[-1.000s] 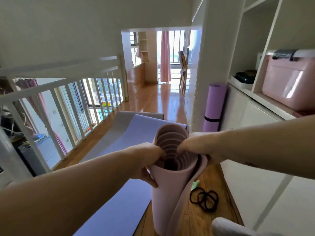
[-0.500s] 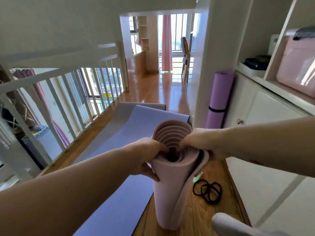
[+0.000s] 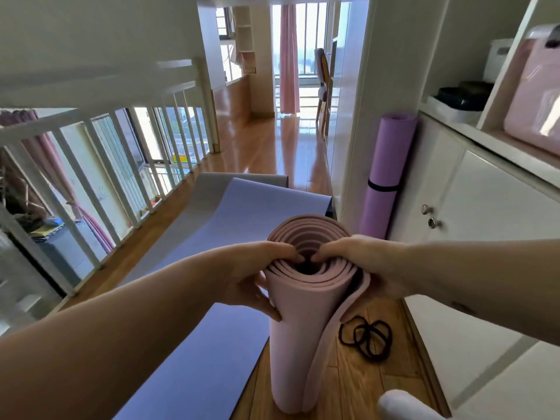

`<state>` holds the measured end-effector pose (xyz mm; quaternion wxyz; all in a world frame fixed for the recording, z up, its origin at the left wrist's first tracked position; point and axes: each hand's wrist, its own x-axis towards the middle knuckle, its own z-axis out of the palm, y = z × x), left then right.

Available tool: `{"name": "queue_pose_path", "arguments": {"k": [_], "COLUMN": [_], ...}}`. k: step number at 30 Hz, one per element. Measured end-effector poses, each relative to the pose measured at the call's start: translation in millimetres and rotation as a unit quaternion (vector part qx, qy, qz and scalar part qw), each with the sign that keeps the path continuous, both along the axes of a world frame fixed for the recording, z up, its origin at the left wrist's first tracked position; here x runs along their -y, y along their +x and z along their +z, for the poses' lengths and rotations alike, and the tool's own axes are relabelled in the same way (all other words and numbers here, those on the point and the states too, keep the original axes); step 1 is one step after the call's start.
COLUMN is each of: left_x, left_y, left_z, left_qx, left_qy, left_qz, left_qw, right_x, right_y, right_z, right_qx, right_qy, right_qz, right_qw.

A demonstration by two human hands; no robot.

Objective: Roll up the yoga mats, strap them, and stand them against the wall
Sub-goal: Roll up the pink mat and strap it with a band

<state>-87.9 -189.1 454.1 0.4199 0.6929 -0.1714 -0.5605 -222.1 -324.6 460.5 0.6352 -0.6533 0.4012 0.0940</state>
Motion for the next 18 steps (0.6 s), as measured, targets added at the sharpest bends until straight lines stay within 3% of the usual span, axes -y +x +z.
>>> {"name": "queue_pose_path", "arguments": {"k": [7, 12, 14, 15, 17, 18], "left_x": [9.8, 11.5, 14.8, 17.4, 24.6, 26.2], "left_y": [23.6, 22.7, 15.8, 13.1, 9.8, 6.6], "left_z": [-5.7, -6.2, 4.2, 9.3, 17.9, 22.9], "left_qx": [-0.045, -0.058, 0.025, 0.118, 0.335, 0.393], "left_qy": [-0.013, -0.025, -0.011, -0.011, -0.015, -0.014], "left_qz": [-0.01, -0.005, -0.004, -0.01, -0.054, -0.082], "left_qw": [0.999, 0.998, 1.0, 0.993, 0.941, 0.916], "right_x": [18.3, 18.6, 14.2, 11.8, 8.5, 7.4], "right_y": [25.1, 22.5, 17.6, 16.5, 17.1, 17.5], "right_z": [-20.1, -12.6, -2.8, 1.0, 5.4, 6.8], "right_qx": [0.042, 0.03, 0.006, -0.004, -0.023, -0.034], "right_qy": [0.087, 0.081, 0.07, 0.061, 0.035, 0.027], "right_qz": [-0.029, -0.005, 0.008, 0.011, 0.024, 0.033], "right_qw": [0.995, 0.996, 0.997, 0.998, 0.999, 0.999]}}
